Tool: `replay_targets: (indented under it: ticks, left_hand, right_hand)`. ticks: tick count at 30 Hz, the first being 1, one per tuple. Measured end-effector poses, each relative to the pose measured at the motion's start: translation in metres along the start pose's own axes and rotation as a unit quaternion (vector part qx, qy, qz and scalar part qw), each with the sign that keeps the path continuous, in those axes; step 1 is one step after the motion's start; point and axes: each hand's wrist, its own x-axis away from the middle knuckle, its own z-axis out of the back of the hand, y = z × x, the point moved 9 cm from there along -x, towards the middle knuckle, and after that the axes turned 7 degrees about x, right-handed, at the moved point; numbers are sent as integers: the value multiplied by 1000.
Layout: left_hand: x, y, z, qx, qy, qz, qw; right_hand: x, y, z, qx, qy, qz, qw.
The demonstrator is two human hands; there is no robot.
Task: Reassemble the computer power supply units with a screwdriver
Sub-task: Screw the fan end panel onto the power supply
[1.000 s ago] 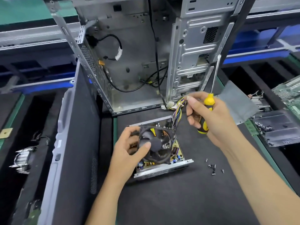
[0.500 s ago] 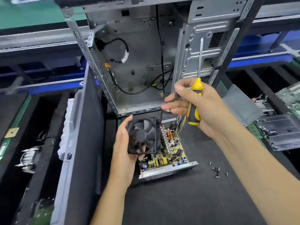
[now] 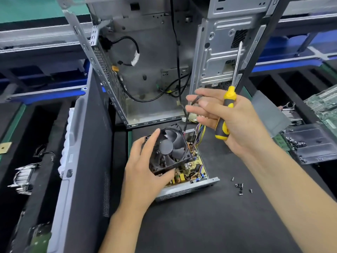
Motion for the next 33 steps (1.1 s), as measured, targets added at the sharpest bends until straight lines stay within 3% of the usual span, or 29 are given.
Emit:
replay_targets:
  ticks: [4, 7, 9, 16, 19, 22, 26, 33]
  left_hand:
    - [1, -2, 6, 26, -3, 22, 999]
    - [8, -3, 0, 69, -28, 11, 997]
    - [14, -11, 0, 122, -11, 47, 991]
    - [29, -38, 17, 191, 59, 119, 973]
    - [36, -42, 14, 220, 84, 138, 962]
    - [41, -39, -5, 247, 33, 153, 956]
    - [44, -34, -22, 179, -81, 141, 970]
    - [27, -4, -8, -16, -76, 10, 997]
  right_hand:
    - [1, -5, 17, 201, 70, 40, 976]
    - [3, -9, 37, 428, 140, 79, 889]
    - [6, -1, 45, 506, 141, 65, 849]
    - [23, 79, 67, 415, 37, -136, 899]
    - [30, 97, 61, 352, -13, -180, 918]
    - [31, 98, 60, 427, -32, -156, 890]
    - [35, 105, 71, 474, -36, -163, 865]
    - [37, 117, 65, 533, -35, -134, 835]
